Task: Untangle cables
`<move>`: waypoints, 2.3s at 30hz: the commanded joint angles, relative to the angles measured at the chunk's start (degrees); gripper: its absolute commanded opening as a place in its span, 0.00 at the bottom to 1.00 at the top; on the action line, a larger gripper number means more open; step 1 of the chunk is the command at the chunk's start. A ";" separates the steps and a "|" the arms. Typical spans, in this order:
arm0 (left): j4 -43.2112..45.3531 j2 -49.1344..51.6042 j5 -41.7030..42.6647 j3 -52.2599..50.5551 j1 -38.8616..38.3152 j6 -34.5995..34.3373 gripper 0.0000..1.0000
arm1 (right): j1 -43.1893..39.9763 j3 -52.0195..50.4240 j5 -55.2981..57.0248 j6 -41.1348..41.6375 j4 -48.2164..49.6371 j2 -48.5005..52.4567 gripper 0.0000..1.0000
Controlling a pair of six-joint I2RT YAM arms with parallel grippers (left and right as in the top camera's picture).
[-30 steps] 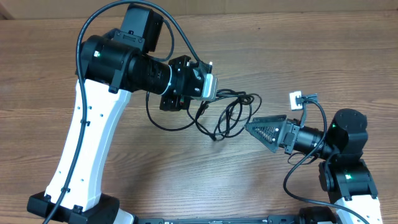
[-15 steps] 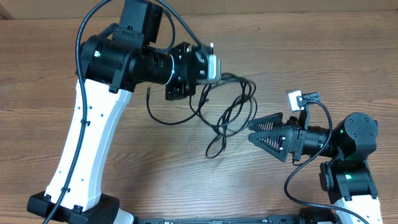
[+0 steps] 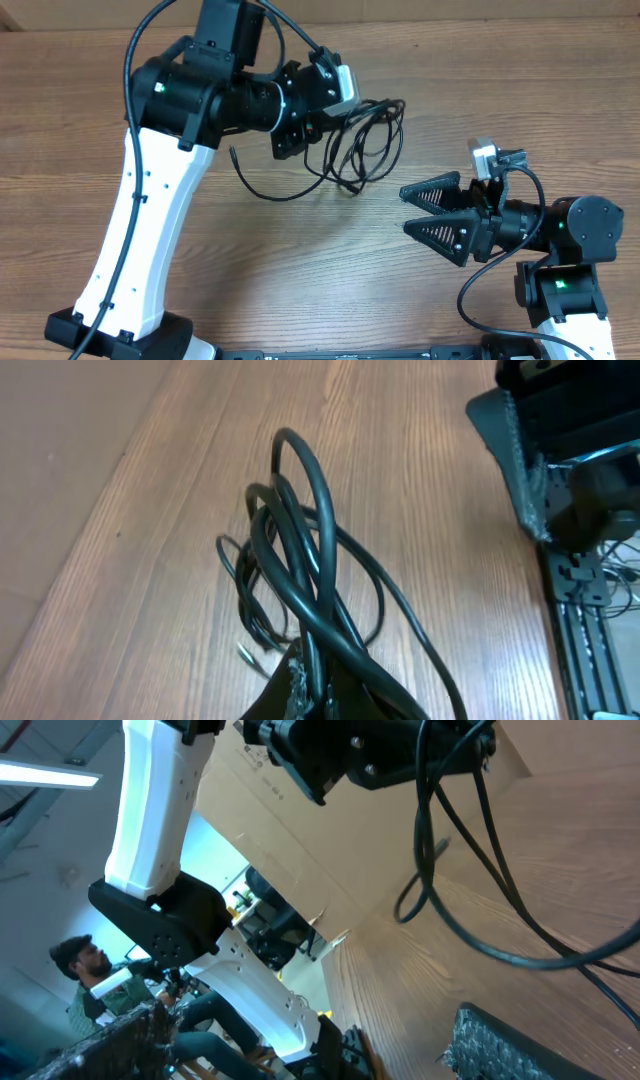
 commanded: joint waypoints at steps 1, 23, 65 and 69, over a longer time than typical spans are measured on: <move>0.44 0.07 0.94 0.00 -2.73 -1.31 0.04 | -0.13 0.81 1.46 0.85 0.39 -0.17 0.87; 9.25 4.24 0.48 0.00 -14.34 -10.84 0.04 | -0.13 0.81 3.54 -1.81 1.84 5.49 0.74; 7.52 4.66 -0.24 0.00 -14.64 -12.79 0.04 | -0.15 0.81 5.38 -1.79 2.99 5.49 0.04; 5.27 4.66 -2.99 0.00 -14.64 -12.79 0.04 | -0.15 0.81 5.95 -1.75 4.57 5.49 0.04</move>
